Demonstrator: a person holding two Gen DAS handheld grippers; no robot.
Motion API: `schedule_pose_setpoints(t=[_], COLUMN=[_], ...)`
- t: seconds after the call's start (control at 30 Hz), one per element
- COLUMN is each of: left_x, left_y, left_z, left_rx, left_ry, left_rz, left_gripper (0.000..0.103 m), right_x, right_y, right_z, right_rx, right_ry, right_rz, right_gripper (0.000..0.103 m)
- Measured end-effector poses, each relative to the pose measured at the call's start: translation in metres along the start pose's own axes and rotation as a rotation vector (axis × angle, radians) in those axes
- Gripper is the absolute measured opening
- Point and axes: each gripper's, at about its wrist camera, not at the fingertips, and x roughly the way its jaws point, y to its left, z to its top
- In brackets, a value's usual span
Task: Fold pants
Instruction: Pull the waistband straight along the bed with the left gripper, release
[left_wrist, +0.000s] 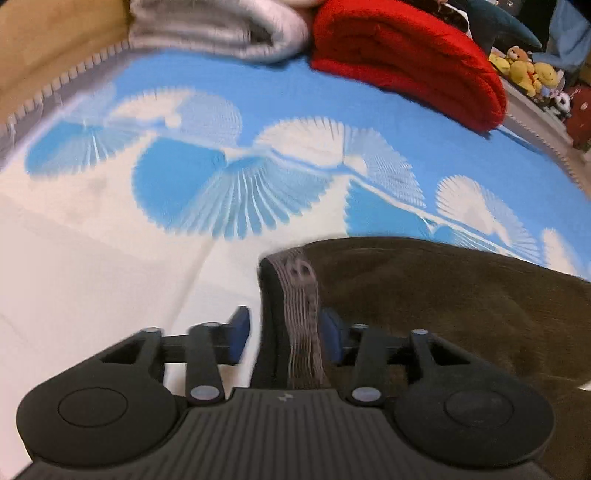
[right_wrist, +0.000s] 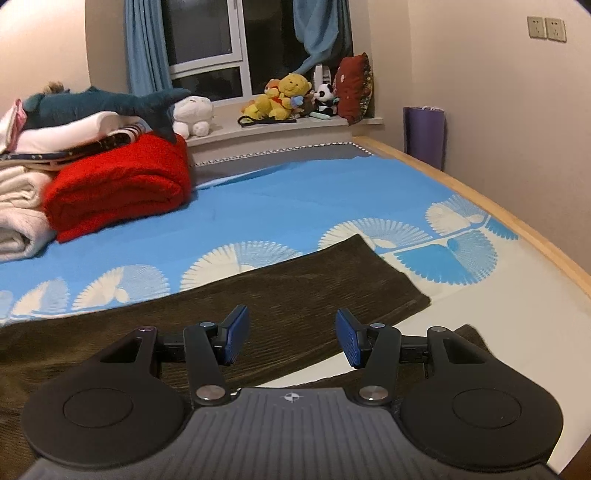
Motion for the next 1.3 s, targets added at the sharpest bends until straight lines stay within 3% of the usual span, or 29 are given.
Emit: schedule_pose_setpoints(t=[0.07, 0.2, 0.33, 0.4, 0.47, 0.57, 0.77, 0.87, 0.9, 1.03, 1.17, 1.2, 1.27, 1.3], left_x=[-0.009, -0.022, -0.041, -0.038, -0.023, -0.017, -0.011, -0.008, -0.008, -0.013, -0.046, -0.048, -0.039, -0.032], left_y=[0.015, 0.044, 0.046, 0.047, 0.044, 0.039, 0.04, 0.034, 0.033, 0.026, 0.031, 0.032, 0.028, 0.023], left_z=[-0.005, -0.025, -0.054, -0.075, -0.093, -0.099, -0.098, -0.1, -0.101, -0.101, -0.091, -0.093, -0.102, -0.107], left_rx=[-0.058, -0.19, -0.111, -0.11, -0.07, 0.017, 0.03, 0.079, 0.093, 0.147, 0.079, 0.085, 0.149, 0.224], left_ry=[0.044, 0.205, 0.23, 0.246, 0.331, 0.321, 0.34, 0.343, 0.343, 0.328, 0.226, 0.232, 0.291, 0.318], left_rz=[-0.045, -0.053, -0.022, -0.043, -0.025, 0.044, -0.003, -0.011, -0.026, -0.022, -0.044, -0.034, 0.035, 0.126], left_gripper=[0.047, 0.047, 0.053, 0.056, 0.055, 0.056, 0.054, 0.041, 0.031, 0.007, 0.004, 0.004, 0.003, 0.001], right_x=[-0.005, -0.003, 0.008, 0.013, 0.015, 0.017, 0.023, 0.026, 0.027, 0.027, 0.027, 0.026, 0.026, 0.027], right_y=[0.002, 0.001, 0.0, 0.001, 0.001, -0.001, -0.015, -0.023, -0.026, -0.037, -0.046, -0.048, -0.051, -0.052], right_z=[-0.001, 0.001, 0.003, 0.002, 0.001, 0.001, 0.002, -0.001, -0.002, -0.006, -0.007, -0.007, -0.008, -0.008], right_rx=[-0.013, -0.018, -0.049, -0.064, -0.073, -0.054, 0.003, 0.021, 0.025, 0.033, 0.046, 0.053, 0.063, 0.065], right_ry=[-0.011, -0.021, -0.019, -0.01, -0.003, 0.012, 0.061, 0.089, 0.097, 0.119, 0.13, 0.131, 0.135, 0.138], right_rz=[0.012, 0.006, 0.014, 0.027, 0.035, 0.036, 0.009, -0.014, -0.023, -0.037, -0.04, -0.04, -0.039, -0.04], right_gripper=[0.054, 0.054, 0.054, 0.054, 0.054, 0.054, 0.054, 0.054, 0.054, 0.054, 0.054, 0.054, 0.054, 0.054])
